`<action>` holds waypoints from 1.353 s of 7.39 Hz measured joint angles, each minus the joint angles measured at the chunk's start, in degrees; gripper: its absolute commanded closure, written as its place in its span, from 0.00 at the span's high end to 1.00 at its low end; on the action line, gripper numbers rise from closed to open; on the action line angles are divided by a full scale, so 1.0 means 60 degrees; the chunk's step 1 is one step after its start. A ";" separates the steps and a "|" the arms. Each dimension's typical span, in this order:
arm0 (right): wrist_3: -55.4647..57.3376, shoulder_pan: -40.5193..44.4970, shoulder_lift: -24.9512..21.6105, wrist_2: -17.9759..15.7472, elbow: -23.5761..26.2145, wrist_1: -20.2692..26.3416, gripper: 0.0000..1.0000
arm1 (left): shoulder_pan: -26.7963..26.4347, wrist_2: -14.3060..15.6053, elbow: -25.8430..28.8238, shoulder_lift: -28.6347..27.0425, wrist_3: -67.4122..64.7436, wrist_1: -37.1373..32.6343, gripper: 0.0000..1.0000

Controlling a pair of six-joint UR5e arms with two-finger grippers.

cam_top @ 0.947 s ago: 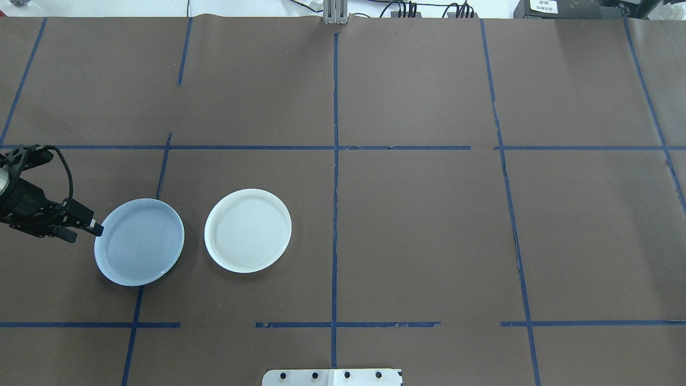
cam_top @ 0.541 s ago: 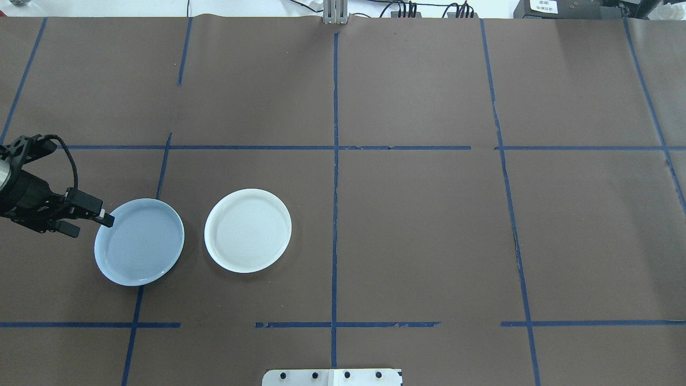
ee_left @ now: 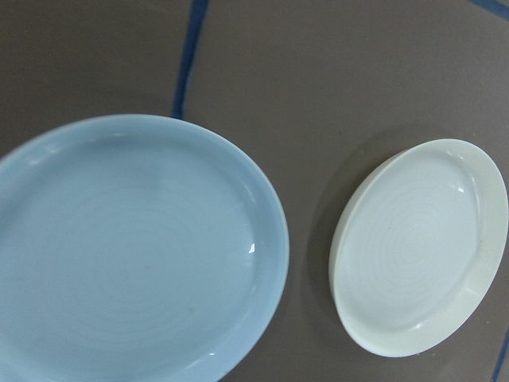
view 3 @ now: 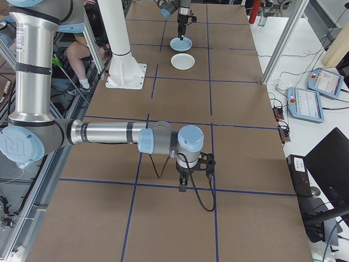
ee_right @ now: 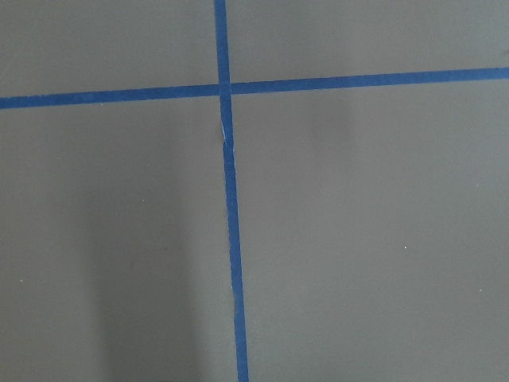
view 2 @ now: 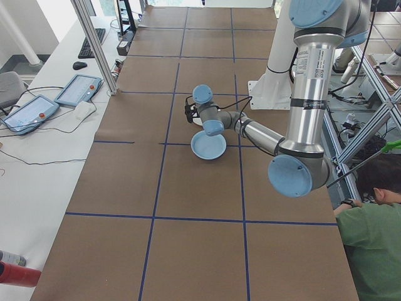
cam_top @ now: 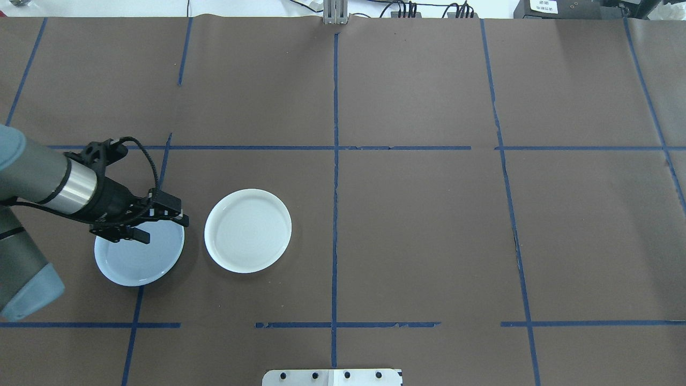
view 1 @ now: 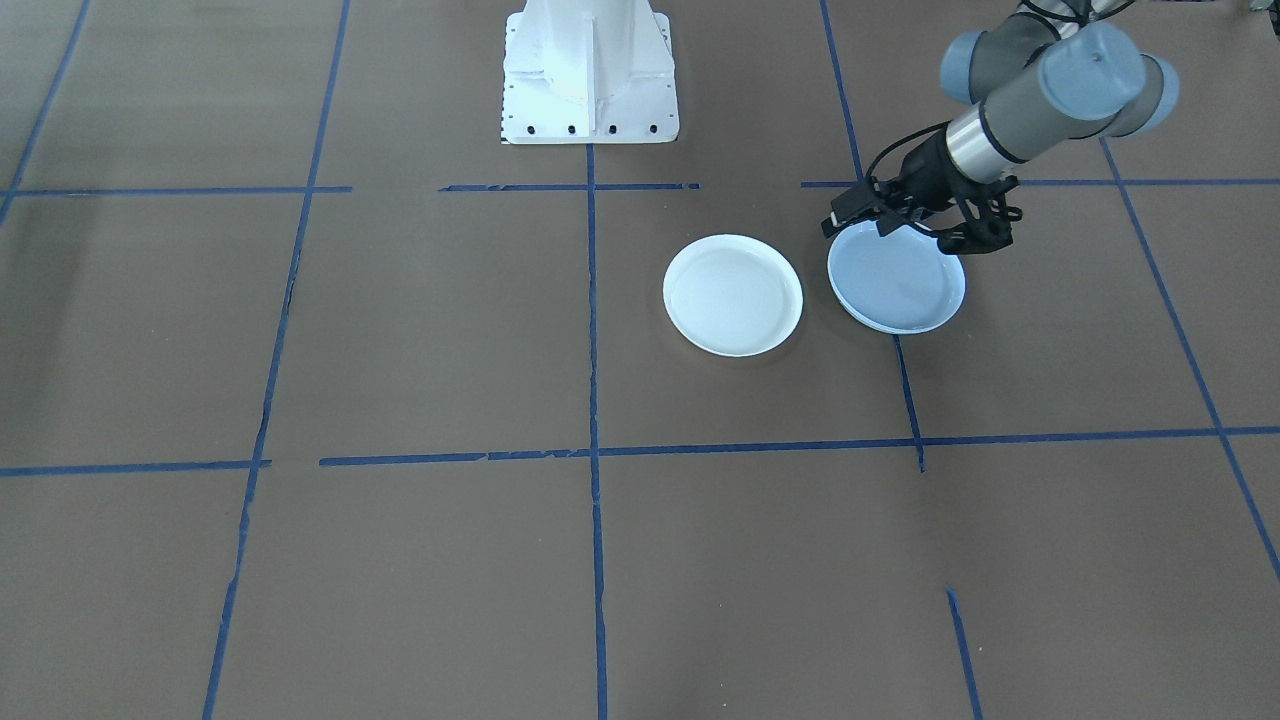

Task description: Stack plate in center

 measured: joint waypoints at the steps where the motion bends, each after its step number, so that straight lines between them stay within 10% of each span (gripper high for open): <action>1: 0.0000 -0.0001 0.0001 0.0000 0.0000 0.0000 1.00 | 0.0445 0.0729 -0.0007 -0.0516 -0.0448 0.0774 1.00; 4: 0.0000 -0.0003 0.0000 0.0000 0.0000 0.0000 1.00 | 0.1286 0.1726 0.0368 -0.1081 -0.1244 0.1603 0.99; 6: 0.0000 -0.0003 0.0000 0.0000 0.0000 0.0000 1.00 | 0.1554 0.1718 0.0693 -0.1168 -0.1356 0.1578 0.41; 7: -0.0001 -0.0003 0.0000 0.0000 0.0000 0.0000 1.00 | 0.1598 0.1696 0.0789 -0.1211 -0.1342 0.1551 0.30; 10: 0.0000 -0.0004 0.0000 0.0000 0.0000 -0.0005 1.00 | 0.1614 0.1674 0.0858 -0.1306 -0.1273 0.1537 0.30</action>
